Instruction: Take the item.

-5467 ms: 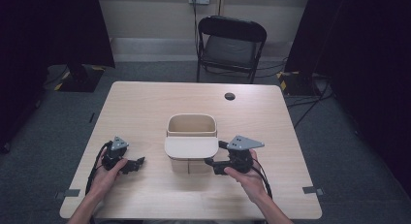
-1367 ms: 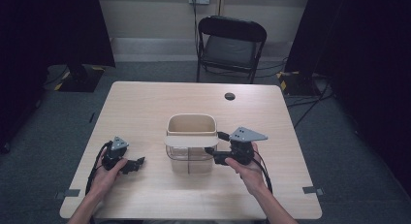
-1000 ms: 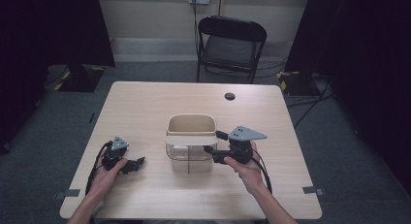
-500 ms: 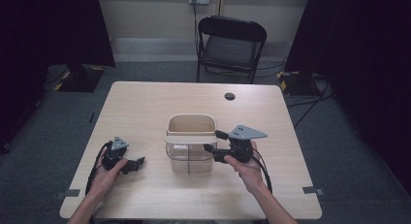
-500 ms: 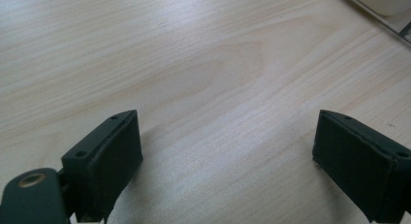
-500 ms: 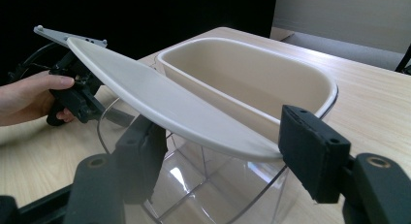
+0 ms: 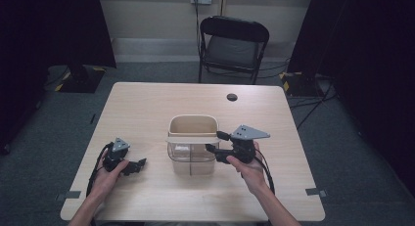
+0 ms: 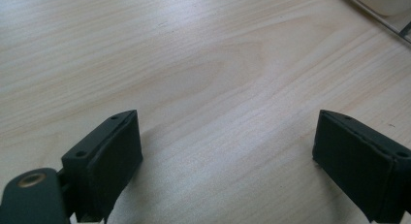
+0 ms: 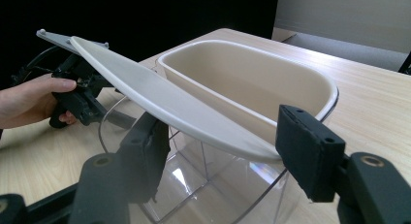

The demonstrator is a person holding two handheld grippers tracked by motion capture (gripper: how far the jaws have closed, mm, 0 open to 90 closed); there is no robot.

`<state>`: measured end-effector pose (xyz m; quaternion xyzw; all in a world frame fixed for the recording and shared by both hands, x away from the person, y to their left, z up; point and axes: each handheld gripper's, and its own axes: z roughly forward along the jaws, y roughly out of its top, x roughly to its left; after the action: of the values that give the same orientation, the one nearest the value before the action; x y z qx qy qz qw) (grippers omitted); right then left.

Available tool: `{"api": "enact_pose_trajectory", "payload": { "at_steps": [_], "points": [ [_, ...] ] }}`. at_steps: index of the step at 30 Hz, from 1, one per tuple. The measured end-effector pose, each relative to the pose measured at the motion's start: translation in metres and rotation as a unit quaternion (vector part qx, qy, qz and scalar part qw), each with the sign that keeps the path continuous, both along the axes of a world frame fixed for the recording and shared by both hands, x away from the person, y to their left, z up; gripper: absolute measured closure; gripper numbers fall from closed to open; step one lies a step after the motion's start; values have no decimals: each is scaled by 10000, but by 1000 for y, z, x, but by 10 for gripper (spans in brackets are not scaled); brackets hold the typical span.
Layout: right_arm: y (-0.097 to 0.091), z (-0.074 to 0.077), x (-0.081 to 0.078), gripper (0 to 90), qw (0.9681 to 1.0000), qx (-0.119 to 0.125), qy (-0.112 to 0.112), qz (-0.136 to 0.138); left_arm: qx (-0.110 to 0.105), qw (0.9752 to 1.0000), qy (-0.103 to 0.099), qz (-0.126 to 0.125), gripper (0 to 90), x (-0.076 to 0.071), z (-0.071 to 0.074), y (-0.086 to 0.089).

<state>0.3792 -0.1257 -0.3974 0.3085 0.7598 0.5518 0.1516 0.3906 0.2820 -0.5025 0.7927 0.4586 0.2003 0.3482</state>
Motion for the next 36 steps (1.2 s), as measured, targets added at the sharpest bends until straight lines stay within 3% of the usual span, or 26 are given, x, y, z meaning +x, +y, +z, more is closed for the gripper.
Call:
{"api": "enact_pose_trajectory", "payload": {
  "at_steps": [36],
  "points": [
    [-2, 8, 5, 462, 9999, 134, 33, 46, 4, 10000, -4, 4, 97, 0, 0, 0]
  ]
}}
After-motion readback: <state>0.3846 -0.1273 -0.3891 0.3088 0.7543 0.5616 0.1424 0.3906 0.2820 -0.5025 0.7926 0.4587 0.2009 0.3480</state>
